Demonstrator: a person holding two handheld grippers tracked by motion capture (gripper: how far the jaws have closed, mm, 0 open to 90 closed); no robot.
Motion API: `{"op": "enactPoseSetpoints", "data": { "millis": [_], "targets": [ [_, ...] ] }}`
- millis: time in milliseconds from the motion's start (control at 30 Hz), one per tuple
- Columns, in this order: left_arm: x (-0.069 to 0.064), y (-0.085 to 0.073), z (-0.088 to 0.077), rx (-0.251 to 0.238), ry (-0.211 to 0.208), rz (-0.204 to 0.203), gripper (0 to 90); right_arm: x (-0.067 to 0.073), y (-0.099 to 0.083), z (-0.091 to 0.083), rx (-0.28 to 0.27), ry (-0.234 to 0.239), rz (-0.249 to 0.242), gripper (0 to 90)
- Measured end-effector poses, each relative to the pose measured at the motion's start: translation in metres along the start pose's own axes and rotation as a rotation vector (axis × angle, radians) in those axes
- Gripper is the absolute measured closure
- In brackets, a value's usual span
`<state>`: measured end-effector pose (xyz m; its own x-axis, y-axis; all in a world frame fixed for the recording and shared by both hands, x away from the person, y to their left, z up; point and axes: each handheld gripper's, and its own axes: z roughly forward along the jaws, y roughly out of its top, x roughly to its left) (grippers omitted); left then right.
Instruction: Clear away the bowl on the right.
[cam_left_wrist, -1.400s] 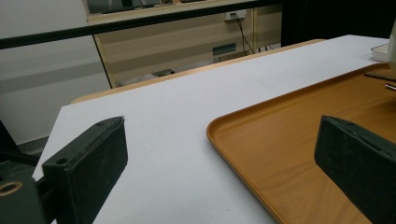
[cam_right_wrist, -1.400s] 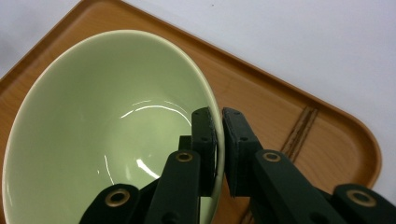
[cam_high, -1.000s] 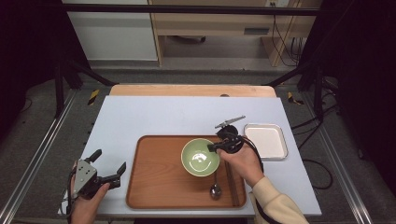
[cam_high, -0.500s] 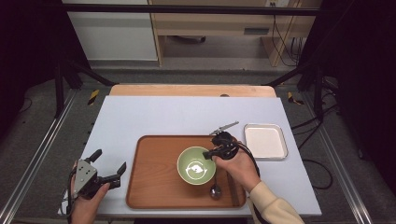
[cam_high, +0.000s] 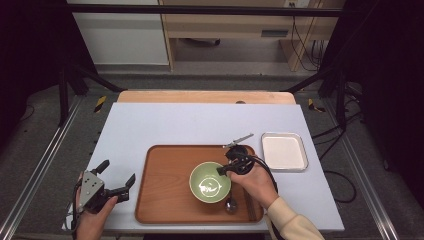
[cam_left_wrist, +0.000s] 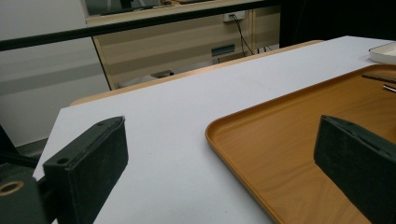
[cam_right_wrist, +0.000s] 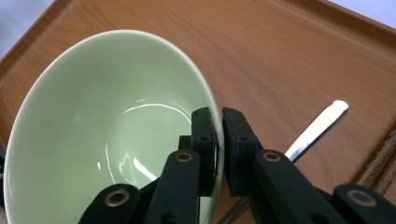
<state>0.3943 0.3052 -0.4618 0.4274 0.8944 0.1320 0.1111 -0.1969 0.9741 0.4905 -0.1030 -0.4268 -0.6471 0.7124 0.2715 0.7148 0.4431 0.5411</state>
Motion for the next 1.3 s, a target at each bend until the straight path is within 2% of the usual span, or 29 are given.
{"op": "enactPoseSetpoints", "data": {
  "millis": [433,533,967,1133,1300],
  "targets": [
    [-0.001,0.000,0.001,0.001,-0.004,0.000,2.8,-0.003,-0.001,0.003,0.009,0.012,0.008,83.6],
    [-0.001,0.000,0.000,-0.002,-0.001,0.003,2.8,-0.003,-0.002,0.003,0.004,0.019,0.027,83.5],
    [0.000,-0.001,0.001,0.004,-0.003,0.004,2.8,-0.006,-0.003,0.005,-0.024,0.033,0.021,82.4],
    [-0.001,-0.001,0.001,0.005,-0.004,0.004,2.8,-0.007,0.000,-0.009,-0.091,0.025,-0.002,77.6],
    [-0.001,-0.001,0.001,0.006,-0.003,0.006,2.8,-0.006,0.002,-0.023,-0.120,0.014,-0.017,74.3]
  ]
}}
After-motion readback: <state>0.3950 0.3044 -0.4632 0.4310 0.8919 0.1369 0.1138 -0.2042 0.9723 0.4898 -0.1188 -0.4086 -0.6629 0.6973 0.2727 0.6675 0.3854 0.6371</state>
